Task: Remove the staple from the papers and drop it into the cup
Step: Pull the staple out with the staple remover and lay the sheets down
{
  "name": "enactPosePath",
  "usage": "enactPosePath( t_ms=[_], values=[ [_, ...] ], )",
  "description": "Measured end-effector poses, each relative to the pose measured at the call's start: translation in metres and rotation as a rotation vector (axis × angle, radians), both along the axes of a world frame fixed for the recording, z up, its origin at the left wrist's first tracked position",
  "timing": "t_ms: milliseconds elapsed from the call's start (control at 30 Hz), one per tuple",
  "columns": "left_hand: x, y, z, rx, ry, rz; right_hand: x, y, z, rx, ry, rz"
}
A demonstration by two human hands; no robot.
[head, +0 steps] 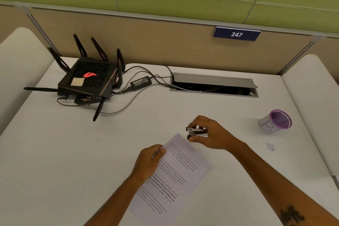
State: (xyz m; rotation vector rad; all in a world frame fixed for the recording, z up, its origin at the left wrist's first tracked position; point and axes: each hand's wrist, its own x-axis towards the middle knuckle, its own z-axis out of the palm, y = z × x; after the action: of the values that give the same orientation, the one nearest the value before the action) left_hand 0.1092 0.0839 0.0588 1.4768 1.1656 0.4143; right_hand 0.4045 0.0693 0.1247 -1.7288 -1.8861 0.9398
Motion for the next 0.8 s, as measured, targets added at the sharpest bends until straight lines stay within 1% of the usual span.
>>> enactPosePath(
  t_ms=[133, 333, 800],
  values=[
    [-0.005, -0.006, 0.001, 0.038, 0.033, -0.032, -0.015, 0.002, 0.013, -0.032, -0.149, 0.106],
    [-0.013, -0.016, 0.005, 0.068, 0.050, -0.069, -0.035, -0.001, 0.030, -0.039, -0.302, 0.219],
    [-0.018, -0.026, 0.006, 0.093, 0.042, -0.114, -0.066, -0.004, 0.052, -0.054, -0.493, 0.361]
  ],
)
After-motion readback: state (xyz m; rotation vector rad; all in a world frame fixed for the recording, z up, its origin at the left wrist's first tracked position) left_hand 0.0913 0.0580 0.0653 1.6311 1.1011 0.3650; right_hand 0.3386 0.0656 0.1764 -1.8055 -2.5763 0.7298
